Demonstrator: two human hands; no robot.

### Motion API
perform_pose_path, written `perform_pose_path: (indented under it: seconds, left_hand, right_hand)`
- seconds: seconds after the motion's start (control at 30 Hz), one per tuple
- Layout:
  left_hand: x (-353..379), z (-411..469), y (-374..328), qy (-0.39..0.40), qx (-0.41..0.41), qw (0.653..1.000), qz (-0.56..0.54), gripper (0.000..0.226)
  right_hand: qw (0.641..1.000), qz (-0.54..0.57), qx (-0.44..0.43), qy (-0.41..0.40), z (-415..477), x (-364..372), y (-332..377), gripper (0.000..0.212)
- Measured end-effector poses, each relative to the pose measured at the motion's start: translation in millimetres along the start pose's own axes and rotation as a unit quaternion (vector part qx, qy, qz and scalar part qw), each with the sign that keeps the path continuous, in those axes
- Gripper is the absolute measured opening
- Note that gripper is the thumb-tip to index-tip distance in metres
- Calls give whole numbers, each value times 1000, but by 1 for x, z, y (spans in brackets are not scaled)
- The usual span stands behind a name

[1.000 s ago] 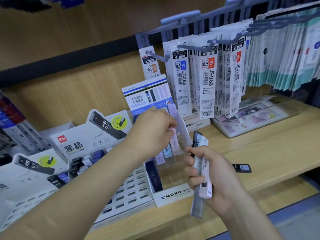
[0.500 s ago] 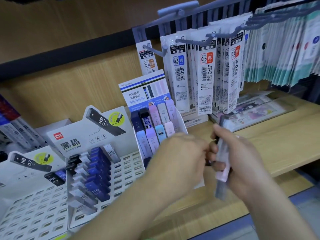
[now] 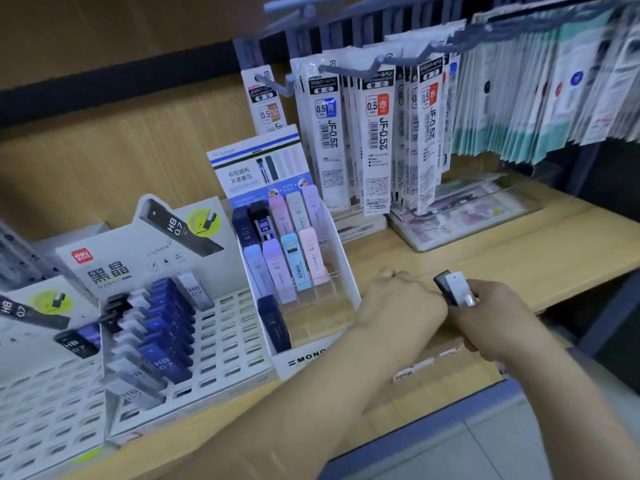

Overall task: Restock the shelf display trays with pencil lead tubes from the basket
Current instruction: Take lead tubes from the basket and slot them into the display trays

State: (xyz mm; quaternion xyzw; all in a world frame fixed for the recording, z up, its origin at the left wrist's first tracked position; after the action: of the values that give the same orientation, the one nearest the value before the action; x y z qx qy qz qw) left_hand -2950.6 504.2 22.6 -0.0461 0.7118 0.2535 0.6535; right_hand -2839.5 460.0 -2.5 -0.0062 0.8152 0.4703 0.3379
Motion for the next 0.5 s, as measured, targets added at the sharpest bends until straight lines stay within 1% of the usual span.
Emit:
perform_pose_path:
  seconds: [0.03,0.1,0.13,0.17,0.2,0.27,0.33,0.37,0.4,0.43,0.5]
  left_hand:
    - [-2,-3,2,-19,-12,1000,-17,18]
    - [-4,-8,8,-118,-64,989,-58,16]
    - [-2,-13,11,-181,-80,975,-98,12]
    - [-3,-19,13,-213,-94,958,-165,13]
    - [-4,-26,15,-241,-121,929,-253,16]
    - [-13,-41,17,-293,-191,843,-410,17]
    - [-18,-52,17,-321,-227,749,-533,15]
    - [-18,-57,16,-326,-236,712,-576,12]
    - [-17,-62,17,-331,-243,684,-603,11]
    - [-16,-67,19,-335,-249,665,-620,11]
    - [-13,-76,23,-342,-250,638,-643,17]
  right_hand:
    - [1000,29,-1,11,0,0,0,25]
    - [993,110,-1,35,0,-2,2,27]
    - [986,157,3,48,-1,-3,3,25]
    - [976,207,9,64,-2,-4,6,23]
    - [963,256,12,80,-3,-4,9,22]
    - [941,322,12,104,-7,-2,15,21]
    - [931,346,9,115,-12,3,20,20]
    - [930,349,6,117,-14,6,22,20]
    - [929,352,2,117,-16,8,24,19]
    - [927,357,-3,118,-19,11,27,17]
    - [916,379,-14,129,-24,15,33,12]
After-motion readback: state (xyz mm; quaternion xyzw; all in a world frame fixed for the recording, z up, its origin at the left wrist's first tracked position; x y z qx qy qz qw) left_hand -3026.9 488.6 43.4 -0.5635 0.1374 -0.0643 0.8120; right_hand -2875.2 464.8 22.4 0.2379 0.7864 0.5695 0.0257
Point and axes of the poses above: each hand's wrist, its own z-axis towards the middle knuckle, its own x-axis out of the palm, y = z × x, the point moved 2 cm from there along z, towards the middle knuckle, and after that the axes turned 10 degrees about x, right-handed, at the moved point
